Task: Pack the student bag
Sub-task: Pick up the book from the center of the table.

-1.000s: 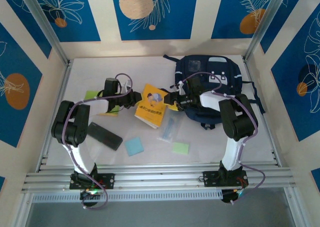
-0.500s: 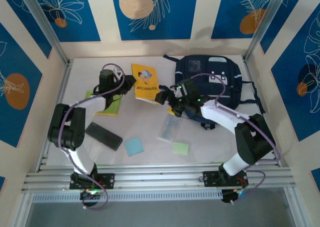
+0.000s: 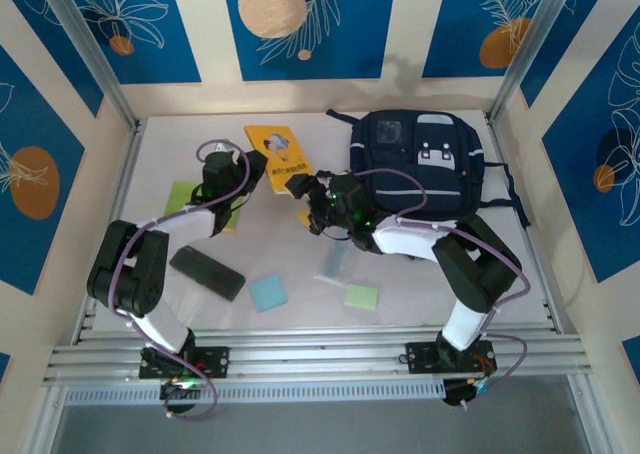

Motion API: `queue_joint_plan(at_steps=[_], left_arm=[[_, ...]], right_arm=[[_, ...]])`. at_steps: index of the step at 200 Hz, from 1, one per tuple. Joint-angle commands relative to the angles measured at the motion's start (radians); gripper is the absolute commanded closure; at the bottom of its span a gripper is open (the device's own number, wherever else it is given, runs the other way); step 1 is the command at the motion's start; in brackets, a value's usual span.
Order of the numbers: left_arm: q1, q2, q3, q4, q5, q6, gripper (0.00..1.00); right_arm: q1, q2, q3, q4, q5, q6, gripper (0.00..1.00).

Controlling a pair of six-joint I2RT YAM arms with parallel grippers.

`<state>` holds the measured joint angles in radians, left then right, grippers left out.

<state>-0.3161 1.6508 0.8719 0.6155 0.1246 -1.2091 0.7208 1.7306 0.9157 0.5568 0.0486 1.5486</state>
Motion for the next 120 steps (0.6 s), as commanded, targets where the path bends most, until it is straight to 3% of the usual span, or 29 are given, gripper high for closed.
queue_joint_plan(at_steps=[1, 29, 64, 81, 101, 120], left_arm=[[-0.019, -0.015, -0.005, 0.155, -0.042, -0.066, 1.0], [-0.042, -0.006, -0.052, 0.234, -0.072, -0.126, 1.0], [-0.058, -0.025, -0.093, 0.253, -0.094, -0.144, 1.0], [-0.064, -0.031, -0.107, 0.26, -0.095, -0.151, 1.0], [-0.069, -0.039, -0.115, 0.253, -0.095, -0.149, 1.0], [-0.071, -0.04, -0.116, 0.235, -0.088, -0.142, 1.0]], right_arm=[[0.006, 0.06, -0.003, 0.227, 0.071, 0.11, 0.0], [-0.001, 0.144, 0.024, 0.359, 0.065, 0.162, 0.04], [-0.007, 0.212, 0.042, 0.476, 0.063, 0.192, 0.22], [-0.019, 0.226, 0.036, 0.506, 0.071, 0.191, 0.4], [-0.036, 0.224, 0.028, 0.519, 0.074, 0.184, 0.79], [-0.047, 0.206, 0.02, 0.517, 0.064, 0.165, 0.93]])
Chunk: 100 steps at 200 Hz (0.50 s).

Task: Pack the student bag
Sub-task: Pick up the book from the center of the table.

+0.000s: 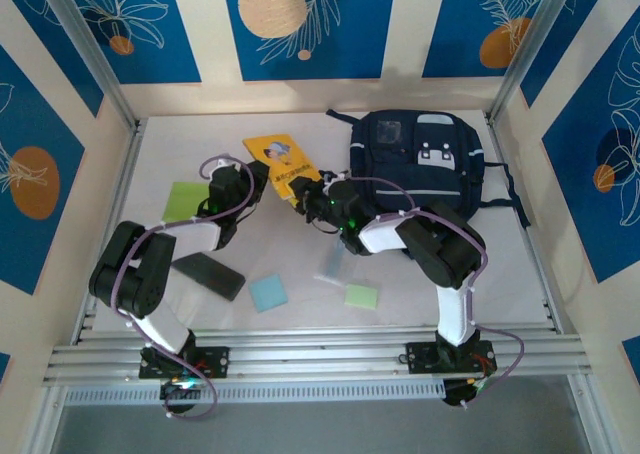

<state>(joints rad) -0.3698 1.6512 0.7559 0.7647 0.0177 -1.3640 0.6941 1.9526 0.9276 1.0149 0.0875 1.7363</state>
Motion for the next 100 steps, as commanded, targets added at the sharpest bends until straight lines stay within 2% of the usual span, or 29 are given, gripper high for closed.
queue_joint_plan(at_steps=[1, 8, 17, 33, 46, 60, 100], left_arm=[[-0.017, -0.04, 0.0, 0.086, 0.02, 0.014, 1.0], [-0.018, -0.036, -0.001, 0.083, 0.027, 0.013, 1.0], [-0.019, -0.033, -0.003, 0.084, 0.045, 0.012, 0.89], [-0.021, -0.027, 0.005, 0.076, 0.107, 0.026, 0.58], [-0.021, -0.03, 0.028, 0.018, 0.173, 0.064, 0.41], [-0.025, -0.032, 0.054, -0.052, 0.241, 0.126, 0.34], [-0.071, -0.026, 0.157, -0.299, 0.364, 0.323, 0.32]], right_arm=[[-0.021, -0.017, 0.006, 0.058, 0.023, -0.023, 0.93], [-0.033, -0.025, 0.004, 0.061, 0.004, -0.027, 0.98], [-0.048, -0.037, -0.002, 0.067, -0.016, -0.04, 1.0], [-0.083, -0.069, -0.011, 0.036, -0.075, -0.08, 1.0], [-0.115, -0.115, -0.024, -0.016, -0.117, -0.14, 1.0], [-0.159, -0.182, -0.04, -0.109, -0.162, -0.225, 1.0], [-0.338, -0.396, -0.093, -0.472, -0.302, -0.481, 1.0]])
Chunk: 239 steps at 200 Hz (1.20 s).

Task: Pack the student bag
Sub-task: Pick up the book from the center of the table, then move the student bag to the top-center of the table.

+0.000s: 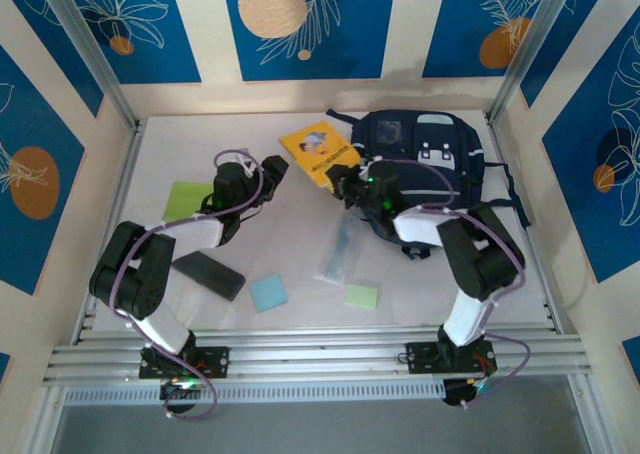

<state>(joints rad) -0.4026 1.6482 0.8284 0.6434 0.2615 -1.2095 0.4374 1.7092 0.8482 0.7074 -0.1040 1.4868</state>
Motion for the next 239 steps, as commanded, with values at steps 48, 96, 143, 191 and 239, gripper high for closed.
queue_joint_plan(at_steps=[48, 96, 143, 191, 239], left_arm=[[-0.134, 0.102, 0.336, -0.512, 0.09, 0.409, 0.32], [-0.199, 0.363, 0.64, -0.672, 0.112, 0.478, 0.32], [-0.272, 0.538, 0.842, -0.798, 0.128, 0.515, 0.31], [-0.293, 0.648, 0.927, -0.827, 0.099, 0.518, 0.32], [-0.291, 0.683, 0.933, -0.759, 0.087, 0.505, 0.85]], right_arm=[[-0.316, -0.425, -0.024, -0.657, -0.123, -0.53, 1.0], [-0.556, -0.618, -0.072, -0.939, -0.082, -0.689, 1.0], [-0.83, -0.7, -0.205, -0.94, -0.138, -0.723, 1.0], [-0.913, -0.587, -0.316, -0.794, -0.238, -0.68, 1.0], [-0.879, -0.387, -0.329, -0.658, -0.357, -0.644, 1.0]])
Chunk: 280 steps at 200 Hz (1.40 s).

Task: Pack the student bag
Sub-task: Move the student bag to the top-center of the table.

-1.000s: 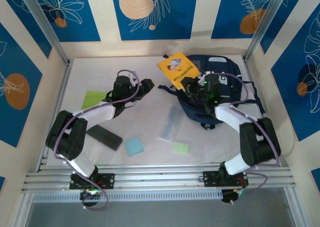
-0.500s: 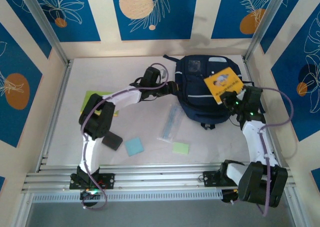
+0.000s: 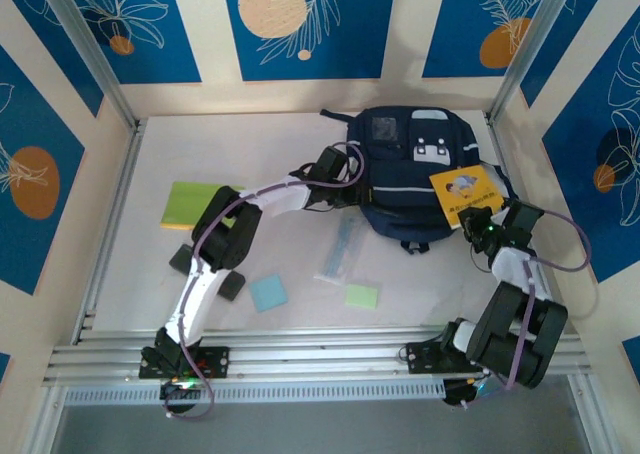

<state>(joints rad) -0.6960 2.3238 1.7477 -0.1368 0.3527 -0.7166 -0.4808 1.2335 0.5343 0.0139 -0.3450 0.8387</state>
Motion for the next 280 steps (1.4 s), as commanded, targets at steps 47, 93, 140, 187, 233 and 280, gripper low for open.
queue_joint_plan(at_steps=[47, 93, 140, 187, 233, 280], left_arm=[[0.027, -0.15, -0.229, 0.083, -0.012, 0.039, 1.0], [0.052, -0.382, -0.537, 0.167, -0.035, 0.021, 1.0], [0.056, -0.515, -0.594, 0.026, -0.166, 0.141, 0.68], [0.055, -0.574, -0.48, -0.156, -0.282, 0.419, 0.51], [0.027, -0.476, -0.296, -0.262, -0.251, 0.628, 0.48], [-0.014, -0.305, -0.106, -0.324, -0.22, 0.722, 0.43]], right_arm=[[0.231, 0.261, 0.122, 0.02, -0.128, -0.039, 1.0], [0.401, 0.367, 0.227, 0.051, -0.129, -0.024, 1.0], [0.511, 0.432, 0.336, 0.06, -0.172, -0.031, 1.0], [0.475, 0.311, 0.34, 0.006, -0.19, -0.016, 1.0], [0.366, 0.179, 0.321, -0.116, -0.205, -0.044, 1.0], [0.193, 0.045, 0.264, -0.187, -0.24, -0.063, 1.0]])
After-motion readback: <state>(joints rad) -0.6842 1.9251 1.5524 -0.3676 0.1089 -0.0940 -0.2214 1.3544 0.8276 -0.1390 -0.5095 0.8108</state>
